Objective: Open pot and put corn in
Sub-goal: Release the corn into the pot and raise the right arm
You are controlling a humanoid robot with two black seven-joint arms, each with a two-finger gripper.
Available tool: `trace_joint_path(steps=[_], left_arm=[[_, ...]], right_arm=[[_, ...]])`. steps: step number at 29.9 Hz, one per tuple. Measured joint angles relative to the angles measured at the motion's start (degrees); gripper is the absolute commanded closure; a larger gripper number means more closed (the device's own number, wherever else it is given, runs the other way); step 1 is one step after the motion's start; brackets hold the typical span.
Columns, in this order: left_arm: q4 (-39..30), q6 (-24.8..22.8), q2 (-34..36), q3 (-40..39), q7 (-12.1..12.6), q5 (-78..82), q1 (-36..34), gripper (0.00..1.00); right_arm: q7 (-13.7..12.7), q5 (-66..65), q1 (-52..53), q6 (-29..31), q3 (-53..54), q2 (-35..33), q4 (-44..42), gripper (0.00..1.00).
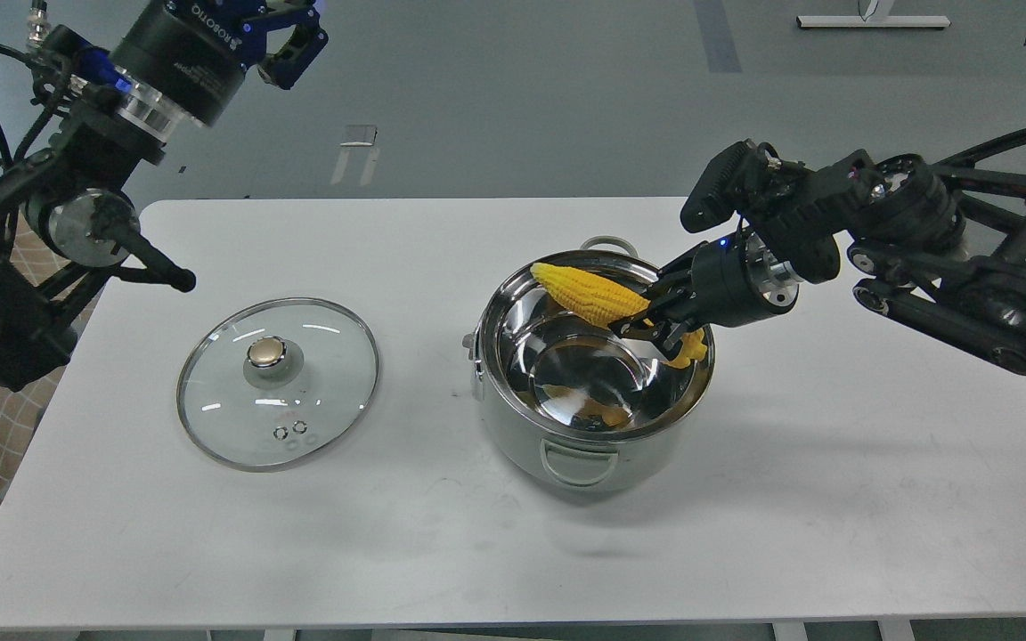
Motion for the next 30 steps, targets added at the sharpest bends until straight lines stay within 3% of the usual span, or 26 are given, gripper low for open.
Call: trace_joint_path(steps=[1,3,7,9,15,20,30], left_arm=[[0.0,0.0,0.0,0.0,0.0,0.0,0.0,0.05],[0.0,0.0,0.0,0.0,0.0,0.0,0.1,0.04],[0.0,0.0,0.0,0.0,0.0,0.0,0.1,0.04],[0.0,0.0,-0.1,0.0,0.0,0.1,0.2,0.04],[0.1,0.1,-0.2,0.0,0.0,0.1,0.2,0.04],[0.3,0.6,-0.3,0.0,0.0,0.5,0.2,0.03],[2.7,3.1,-3.7,0.1,0.0,0.8,0.3,0.02]], right_arm=[[0.0,0.0,-0.2,0.0,0.0,0.1,0.0,0.52],[0.0,0.0,-0.5,0.0,0.0,0.2,-0.1,0.31],[0.0,0.1,-0.6,0.0,0.0,0.2,-0.2,0.18],[0.0,0.1,-0.6,0.0,0.0,0.2,-0.3,0.06],[0.0,0.5,-0.6,0.0,1.3,0.1,-1.0,0.01],[0.0,7.1,0.2,0.0,8.5,0.3,-7.2,0.0],[0.0,43.3,0.5,-0.5,21.4,0.7,-28.4,0.0]])
